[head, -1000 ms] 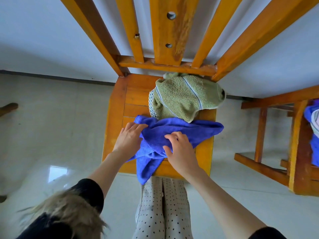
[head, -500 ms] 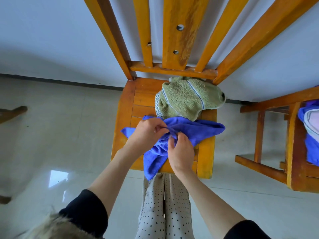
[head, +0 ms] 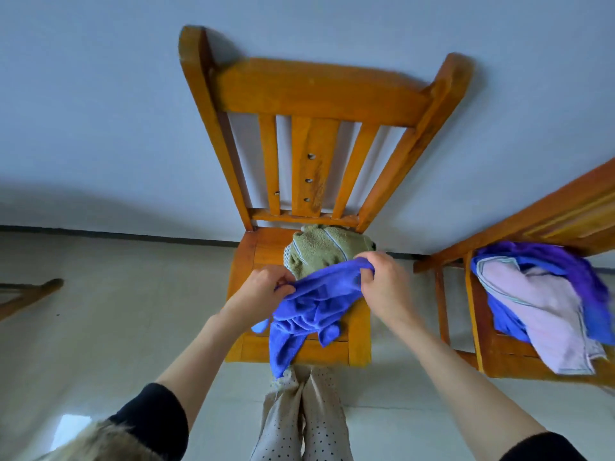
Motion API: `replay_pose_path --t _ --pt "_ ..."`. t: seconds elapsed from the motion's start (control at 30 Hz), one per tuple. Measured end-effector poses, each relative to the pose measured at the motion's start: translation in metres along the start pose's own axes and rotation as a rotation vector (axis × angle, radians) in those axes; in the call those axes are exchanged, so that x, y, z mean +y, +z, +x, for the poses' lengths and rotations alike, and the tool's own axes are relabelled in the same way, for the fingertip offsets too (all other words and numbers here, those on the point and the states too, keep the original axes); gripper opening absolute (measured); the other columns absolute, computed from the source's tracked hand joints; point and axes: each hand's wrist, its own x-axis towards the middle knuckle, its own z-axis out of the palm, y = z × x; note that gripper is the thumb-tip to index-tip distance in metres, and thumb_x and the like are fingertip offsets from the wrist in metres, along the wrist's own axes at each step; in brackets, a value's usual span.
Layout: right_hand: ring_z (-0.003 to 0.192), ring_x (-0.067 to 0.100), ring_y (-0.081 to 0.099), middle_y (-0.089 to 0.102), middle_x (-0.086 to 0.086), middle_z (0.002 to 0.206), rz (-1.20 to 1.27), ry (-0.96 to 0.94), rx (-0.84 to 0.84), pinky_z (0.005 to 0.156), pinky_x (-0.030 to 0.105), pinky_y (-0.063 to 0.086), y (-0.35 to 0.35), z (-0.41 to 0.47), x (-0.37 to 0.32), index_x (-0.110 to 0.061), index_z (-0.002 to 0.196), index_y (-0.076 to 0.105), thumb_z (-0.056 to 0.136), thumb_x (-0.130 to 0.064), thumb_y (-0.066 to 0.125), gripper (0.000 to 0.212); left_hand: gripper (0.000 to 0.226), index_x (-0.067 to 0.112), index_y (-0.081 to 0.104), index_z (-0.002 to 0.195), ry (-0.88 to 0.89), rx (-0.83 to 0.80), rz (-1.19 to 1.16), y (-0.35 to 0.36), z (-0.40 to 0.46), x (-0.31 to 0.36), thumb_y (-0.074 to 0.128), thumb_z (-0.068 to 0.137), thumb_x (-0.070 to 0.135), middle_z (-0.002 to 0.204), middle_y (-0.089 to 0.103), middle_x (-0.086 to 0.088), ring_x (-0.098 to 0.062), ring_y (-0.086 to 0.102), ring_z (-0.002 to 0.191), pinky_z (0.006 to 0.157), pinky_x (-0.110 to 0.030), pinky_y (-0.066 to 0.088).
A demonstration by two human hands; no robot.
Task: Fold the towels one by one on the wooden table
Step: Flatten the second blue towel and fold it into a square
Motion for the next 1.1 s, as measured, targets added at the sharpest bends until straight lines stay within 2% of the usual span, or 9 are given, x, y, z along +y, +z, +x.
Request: replay_pose_path --t 0.2,0.27,0.33,0.43,0.53,0.6,0.77,0.9,1.1 --pt "0.095 0.026 0.061 0.069 0.005 0.105 -0.042 -0.101 0.133 0.08 0.029 0.045 -0.092 -0.005 -0.049 -0.014 0.109 0.065 0.09 -0.01 0.051 0.024 0.009 0.013 0.067 0.088 0.094 0.219 -0.03 -0.078 -0.022 0.064 0.059 0.09 0.017 0.082 0.065 0.001 -0.013 0.056 0.074 0.061 -0.008 0.038" --pt "0.091 0.021 0.062 0.069 0.003 0.102 -0.064 -0.162 0.182 0.076 0.027 0.048 -0.12 -0.006 -0.066 -0.014 0.107 0.064 0.091 -0.015 0.053 0.019 0.01 0.018 0.064 0.082 0.165 0.294 -0.027 -0.109 -0.033 0.09 0.059 0.09 0.017 0.076 0.06 0.009 -0.005 0.053 0.07 0.062 -0.005 0.038" --pt "0.083 0.016 0.06 0.069 0.002 0.098 -0.046 -0.227 0.252 0.065 0.017 0.041 -0.147 -0.007 -0.083 -0.014 0.104 0.064 0.091 -0.017 0.055 0.016 0.013 0.022 0.062 0.079 0.223 0.353 -0.016 -0.136 -0.046 0.115 0.059 0.09 0.017 0.07 0.056 0.015 -0.001 0.052 0.067 0.063 -0.003 0.038" --pt "0.08 0.018 0.058 0.068 0.002 0.094 0.058 -0.303 0.338 0.065 0.02 0.038 -0.183 -0.005 -0.111 -0.012 0.098 0.064 0.09 -0.015 0.057 0.011 0.018 0.025 0.06 0.072 0.251 0.469 -0.023 -0.169 -0.068 0.142 0.061 0.089 0.017 0.065 0.055 0.02 0.003 0.051 0.064 0.06 -0.003 0.037" --pt "0.071 0.013 0.052 0.059 -0.009 0.075 0.134 -0.383 0.348 0.061 0.017 0.032 -0.212 -0.008 -0.139 -0.014 0.087 0.062 0.089 -0.016 0.059 0.004 0.016 0.024 0.062 0.072 0.249 0.594 -0.031 -0.198 -0.098 0.161 0.063 0.087 0.019 0.065 0.058 0.017 0.002 0.052 0.064 0.06 -0.004 0.037" --pt "0.064 0.01 0.049 0.05 -0.018 0.065 0.158 -0.434 0.36 0.056 0.017 0.031 -0.221 -0.01 -0.155 -0.018 0.078 0.058 0.088 -0.017 0.062 0.01 0.015 0.025 0.063 0.073 0.256 0.66 -0.023 -0.217 -0.115 0.17 0.063 0.087 0.019 0.068 0.061 0.014 0.001 0.053 0.066 0.062 -0.005 0.038" --pt "0.061 -0.001 0.05 0.052 -0.019 0.063 0.211 -0.596 0.334 0.059 0.003 0.037 -0.235 -0.035 -0.194 -0.024 0.074 0.054 0.087 -0.023 0.063 0.016 0.018 0.027 0.064 0.072 0.234 0.807 0.003 -0.245 -0.178 0.183 0.061 0.088 0.019 0.074 0.065 0.015 0.005 0.056 0.074 0.064 -0.003 0.039" --pt "0.065 0.003 0.052 0.054 -0.017 0.067 0.216 -0.753 0.232 0.057 0.01 0.036 -0.241 -0.058 -0.236 -0.023 0.075 0.058 0.087 -0.022 0.062 0.013 0.024 0.032 0.062 0.069 0.17 0.918 0.028 -0.254 -0.236 0.175 0.061 0.087 0.017 0.073 0.063 0.018 0.012 0.054 0.072 0.064 0.0 0.038" --pt "0.068 0.004 0.051 0.054 -0.014 0.072 0.238 -0.974 0.121 0.061 0.011 0.034 -0.218 -0.106 -0.32 -0.019 0.078 0.065 0.087 -0.021 0.062 0.01 0.013 0.023 0.067 0.078 0.03 1.103 0.079 -0.271 -0.336 0.14 0.061 0.088 0.019 0.074 0.062 0.018 0.003 0.056 0.073 0.065 -0.003 0.04"
